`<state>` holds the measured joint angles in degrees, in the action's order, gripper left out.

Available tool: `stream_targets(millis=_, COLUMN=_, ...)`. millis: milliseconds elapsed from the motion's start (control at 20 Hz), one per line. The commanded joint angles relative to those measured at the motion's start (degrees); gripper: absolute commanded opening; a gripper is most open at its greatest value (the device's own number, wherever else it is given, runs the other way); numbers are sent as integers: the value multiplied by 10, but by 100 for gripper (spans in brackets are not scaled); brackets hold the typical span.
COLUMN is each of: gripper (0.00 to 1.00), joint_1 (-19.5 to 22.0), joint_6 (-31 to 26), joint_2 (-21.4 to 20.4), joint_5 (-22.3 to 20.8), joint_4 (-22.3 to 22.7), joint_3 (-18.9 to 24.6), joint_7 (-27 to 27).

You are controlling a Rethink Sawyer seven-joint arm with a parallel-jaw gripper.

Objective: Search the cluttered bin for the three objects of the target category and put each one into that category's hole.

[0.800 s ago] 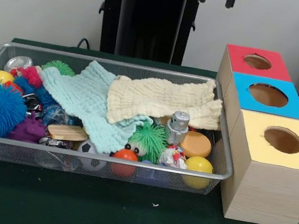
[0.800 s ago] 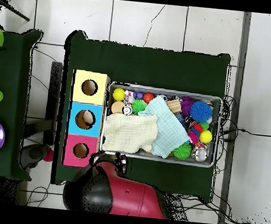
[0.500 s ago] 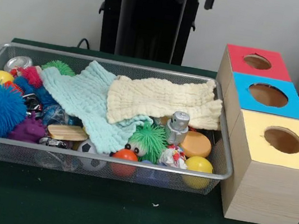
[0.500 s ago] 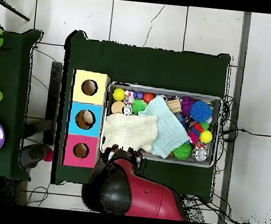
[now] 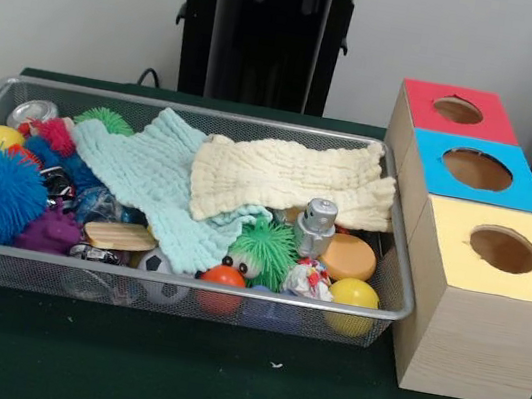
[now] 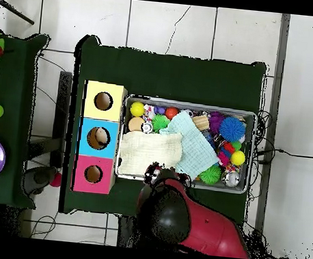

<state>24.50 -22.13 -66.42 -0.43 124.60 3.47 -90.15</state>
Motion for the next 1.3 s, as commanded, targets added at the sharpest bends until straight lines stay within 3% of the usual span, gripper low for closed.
stream_targets(millis=50, gripper=100, joint_1=109, joint_6=46, joint_2=15, joint_5=-9, joint_4=-8, joint_3=121, joint_7=47)
stream_targets(millis=500, gripper=100, joint_1=200, joint_6=13, joint_2=43, joint_5=-64, joint_4=-35, joint_3=174, joint_7=78)
stream_targets(millis=800, gripper=100, joint_1=212, joint_6=5, joint_2=65, joint_5=-119, joint_4=-57, joint_3=169, joint_7=65)
stream_targets(millis=1300, gripper=100, joint_1=218, joint_6=63, joint_2=125, joint_5=-226, joint_4=-66, joint_3=149, joint_7=23)
